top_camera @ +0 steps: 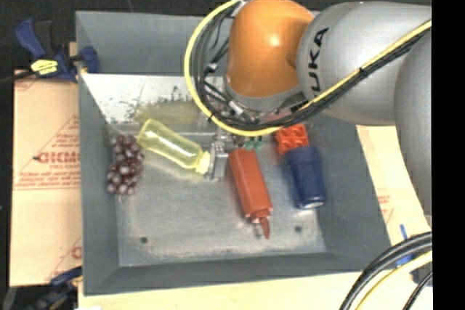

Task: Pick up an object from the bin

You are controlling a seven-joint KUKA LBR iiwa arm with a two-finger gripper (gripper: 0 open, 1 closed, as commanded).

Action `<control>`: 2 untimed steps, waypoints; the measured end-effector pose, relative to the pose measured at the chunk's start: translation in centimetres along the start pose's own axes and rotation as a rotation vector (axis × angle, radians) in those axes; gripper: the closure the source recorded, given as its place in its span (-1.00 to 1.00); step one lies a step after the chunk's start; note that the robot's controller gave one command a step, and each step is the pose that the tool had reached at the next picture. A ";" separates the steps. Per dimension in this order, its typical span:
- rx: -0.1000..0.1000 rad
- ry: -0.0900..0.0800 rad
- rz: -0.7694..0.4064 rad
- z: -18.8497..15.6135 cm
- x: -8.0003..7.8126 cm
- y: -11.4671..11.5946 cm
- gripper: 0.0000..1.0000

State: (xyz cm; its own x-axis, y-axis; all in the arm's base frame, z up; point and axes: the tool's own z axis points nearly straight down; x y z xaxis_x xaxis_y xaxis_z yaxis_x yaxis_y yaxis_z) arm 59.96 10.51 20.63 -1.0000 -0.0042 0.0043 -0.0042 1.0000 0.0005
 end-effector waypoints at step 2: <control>0.001 -0.004 -0.037 13.9 -4.8 -0.8 -1.00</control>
Offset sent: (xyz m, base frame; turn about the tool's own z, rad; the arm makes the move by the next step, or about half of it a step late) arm 0.0473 -0.0061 -0.1363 -0.0377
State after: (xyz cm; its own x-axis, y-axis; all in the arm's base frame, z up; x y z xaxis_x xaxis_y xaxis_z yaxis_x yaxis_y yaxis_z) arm 64.69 9.77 6.70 -0.9992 -0.0408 0.0001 -0.0408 0.9992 -0.0003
